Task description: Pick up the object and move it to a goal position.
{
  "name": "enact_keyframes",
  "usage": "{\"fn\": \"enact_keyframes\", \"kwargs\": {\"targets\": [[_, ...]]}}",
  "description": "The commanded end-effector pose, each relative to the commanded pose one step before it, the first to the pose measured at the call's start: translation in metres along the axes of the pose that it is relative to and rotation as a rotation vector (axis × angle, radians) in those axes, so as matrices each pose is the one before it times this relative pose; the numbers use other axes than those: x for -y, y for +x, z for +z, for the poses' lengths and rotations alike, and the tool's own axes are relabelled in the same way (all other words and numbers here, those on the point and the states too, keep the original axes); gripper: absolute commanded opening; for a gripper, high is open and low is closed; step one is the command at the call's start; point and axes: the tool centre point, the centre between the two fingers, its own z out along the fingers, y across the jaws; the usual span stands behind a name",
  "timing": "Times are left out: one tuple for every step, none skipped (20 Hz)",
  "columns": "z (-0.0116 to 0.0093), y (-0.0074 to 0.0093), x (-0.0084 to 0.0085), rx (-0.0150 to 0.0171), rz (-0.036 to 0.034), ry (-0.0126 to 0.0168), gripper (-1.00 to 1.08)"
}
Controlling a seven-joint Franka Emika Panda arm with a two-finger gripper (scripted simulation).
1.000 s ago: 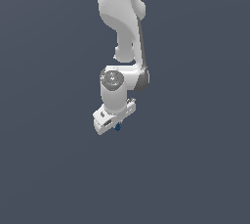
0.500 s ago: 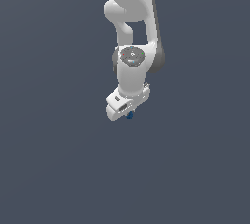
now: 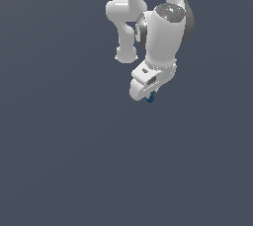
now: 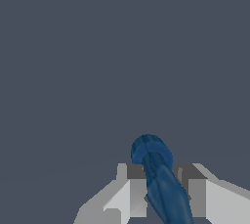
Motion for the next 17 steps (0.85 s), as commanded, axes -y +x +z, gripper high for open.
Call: {"fn": "enact_keyframes", "kwargs": {"targets": [[-0.02206,0.00513,0.02015,0.00063,0.00057,-0.00013,-1.00],[-0.00814,0.00223,0.00730,0.00000,0.00000,0.00000,-1.00],[-0.00782,0.00220,0.00700,0.00000,0.00000,0.00000,-1.00],[-0.00744,0.00215,0.00665,0.00000,0.00000,0.00000,-1.00],[-0.00711,0.00198,0.00616,-0.00044,-0.00009,0.00052,-1.00],[-0.00651,0.00198,0.00580,0.00000,0.00000,0.00000,-1.00],[-0.00596,0.00186,0.00530,0.00000,0.00000,0.00000,-1.00],[-0.00544,0.00159,0.00452,-0.00040,0.00013,0.00055,-1.00],[-0.00473,0.00159,0.00418,0.00000,0.00000,0.00000,-1.00],[-0.00412,0.00145,0.00364,0.00000,0.00000,0.00000,-1.00],[-0.00363,0.00115,0.00285,-0.00040,0.00019,0.00053,-1.00],[-0.00295,0.00115,0.00259,0.00000,0.00000,0.00000,-1.00],[-0.00247,0.00086,0.00189,-0.00028,0.00017,0.00036,-1.00],[-0.00184,0.00078,0.00161,0.00000,0.00000,0.00000,-1.00],[-0.00130,0.00057,0.00114,0.00000,0.00000,0.00000,-1.00],[-0.00078,0.00035,0.00068,0.00000,0.00000,0.00000,-1.00],[-0.00026,0.00012,0.00022,0.00000,0.00000,0.00000,-1.00]]}}
